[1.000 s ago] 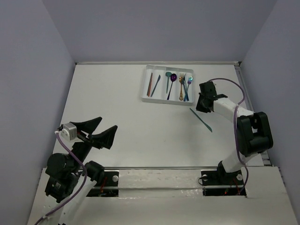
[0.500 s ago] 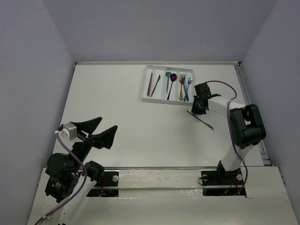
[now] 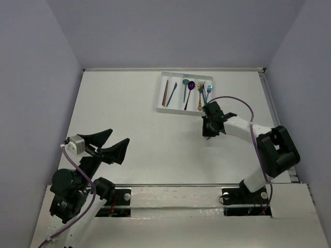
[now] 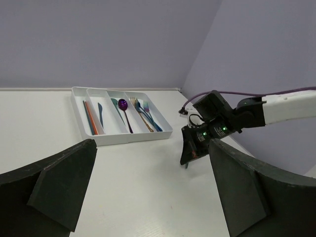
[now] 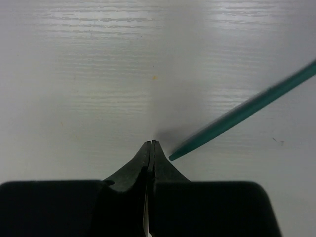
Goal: Sort the eating utensils into containers
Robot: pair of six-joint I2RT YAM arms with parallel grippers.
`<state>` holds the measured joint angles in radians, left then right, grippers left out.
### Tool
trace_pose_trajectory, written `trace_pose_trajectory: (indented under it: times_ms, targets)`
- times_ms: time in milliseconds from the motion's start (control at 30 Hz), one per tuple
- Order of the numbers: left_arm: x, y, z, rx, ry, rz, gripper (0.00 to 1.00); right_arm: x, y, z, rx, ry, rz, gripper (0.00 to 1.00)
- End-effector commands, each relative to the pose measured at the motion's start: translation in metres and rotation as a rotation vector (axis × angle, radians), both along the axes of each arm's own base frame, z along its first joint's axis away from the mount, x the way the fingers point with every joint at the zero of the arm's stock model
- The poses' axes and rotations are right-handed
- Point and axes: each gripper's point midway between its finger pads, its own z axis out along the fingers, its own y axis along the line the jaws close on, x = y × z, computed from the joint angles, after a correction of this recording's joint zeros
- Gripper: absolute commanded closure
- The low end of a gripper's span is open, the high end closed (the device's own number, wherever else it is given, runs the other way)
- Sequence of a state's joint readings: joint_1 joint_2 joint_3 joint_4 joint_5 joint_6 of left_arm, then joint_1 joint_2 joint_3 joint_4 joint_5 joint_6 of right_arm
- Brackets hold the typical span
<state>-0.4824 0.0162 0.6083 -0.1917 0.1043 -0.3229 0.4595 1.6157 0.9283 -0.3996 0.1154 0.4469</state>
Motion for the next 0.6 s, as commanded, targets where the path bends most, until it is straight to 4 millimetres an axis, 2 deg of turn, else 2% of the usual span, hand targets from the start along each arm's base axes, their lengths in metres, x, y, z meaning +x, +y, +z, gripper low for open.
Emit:
trace_pose_trajectory:
  times_ms: [0,33,67,100,167,200,267,433,567]
  targets:
    - [-0.006,0.0,0.015,-0.022,-0.055,-0.013,0.01,-0.001,-0.013,0.041,-0.004,-0.071,-0.072,0.92]
    - [-0.006,0.0,0.015,-0.022,-0.055,-0.013,0.01,0.0,-0.015,0.041,-0.011,-0.077,-0.085,0.92]
    - [-0.006,0.0,0.016,-0.023,-0.057,-0.013,0.01,0.001,-0.017,0.048,-0.01,-0.096,-0.098,0.86]
    - [-0.006,0.0,0.016,-0.023,-0.058,-0.014,0.01,0.002,-0.022,0.059,-0.013,-0.136,-0.12,0.71]
    - [-0.006,0.0,0.016,-0.023,-0.058,-0.014,0.01,0.004,-0.026,0.067,-0.011,-0.169,-0.161,0.54]
    - [-0.006,0.0,0.016,-0.023,-0.058,-0.014,0.01,0.004,-0.028,0.068,-0.015,-0.175,-0.174,0.41]
    - [-0.006,0.001,0.016,-0.023,-0.058,-0.013,0.01,0.005,-0.037,0.064,-0.035,-0.173,-0.225,0.32]
    - [-0.007,0.001,0.016,-0.024,-0.06,-0.014,0.01,0.009,-0.064,0.037,-0.077,-0.12,-0.333,0.35]
    - [-0.007,0.001,0.016,-0.024,-0.062,-0.016,0.01,0.021,-0.061,0.024,-0.061,-0.1,-0.348,0.35]
